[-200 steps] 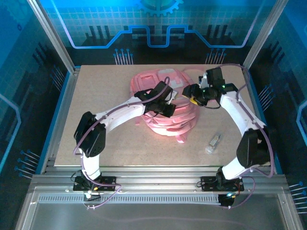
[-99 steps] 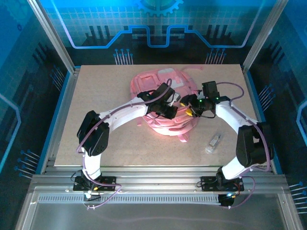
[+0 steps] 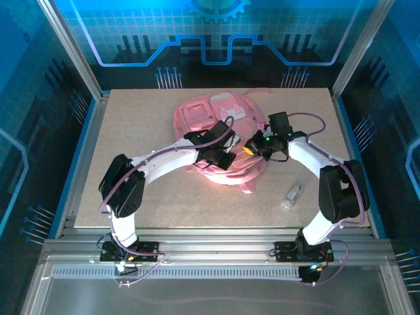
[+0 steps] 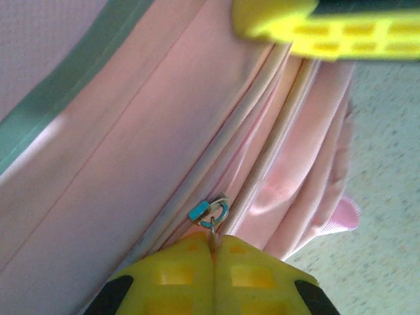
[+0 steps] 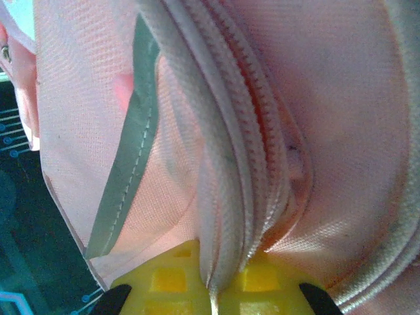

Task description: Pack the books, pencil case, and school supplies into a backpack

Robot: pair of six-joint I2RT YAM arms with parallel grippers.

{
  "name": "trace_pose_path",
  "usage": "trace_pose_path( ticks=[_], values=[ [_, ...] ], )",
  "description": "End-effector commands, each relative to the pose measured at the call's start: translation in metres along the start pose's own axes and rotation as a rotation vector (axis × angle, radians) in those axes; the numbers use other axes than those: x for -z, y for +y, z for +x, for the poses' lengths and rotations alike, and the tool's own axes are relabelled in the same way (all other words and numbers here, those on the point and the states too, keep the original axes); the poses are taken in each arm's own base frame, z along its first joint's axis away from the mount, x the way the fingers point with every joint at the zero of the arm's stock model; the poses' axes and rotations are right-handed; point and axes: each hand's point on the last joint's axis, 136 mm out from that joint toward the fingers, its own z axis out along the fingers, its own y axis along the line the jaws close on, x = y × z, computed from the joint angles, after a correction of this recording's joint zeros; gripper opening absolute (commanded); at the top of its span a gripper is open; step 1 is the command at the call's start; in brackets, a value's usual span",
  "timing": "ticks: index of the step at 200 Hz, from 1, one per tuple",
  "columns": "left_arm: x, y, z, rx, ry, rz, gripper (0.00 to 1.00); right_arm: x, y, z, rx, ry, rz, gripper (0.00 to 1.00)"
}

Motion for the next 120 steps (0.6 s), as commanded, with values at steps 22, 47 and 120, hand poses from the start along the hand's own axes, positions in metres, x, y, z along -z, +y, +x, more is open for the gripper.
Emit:
trace_pose_path(
  ticks=[22,47,120],
  values=[
    [0.040,0.073,0.054,0.017,0.129,-0.152,0.00,0.018,0.005,-0.019,0.190,-0.091,0.047,0.00],
    [0.047,0.110,0.057,0.048,0.114,-0.243,0.00,0.020,0.008,-0.017,0.253,-0.061,0.059,0.00],
    [0.055,0.219,-0.019,-0.051,-0.132,-0.674,0.00,0.026,0.013,-0.015,0.464,0.011,0.112,0.00]
  ],
)
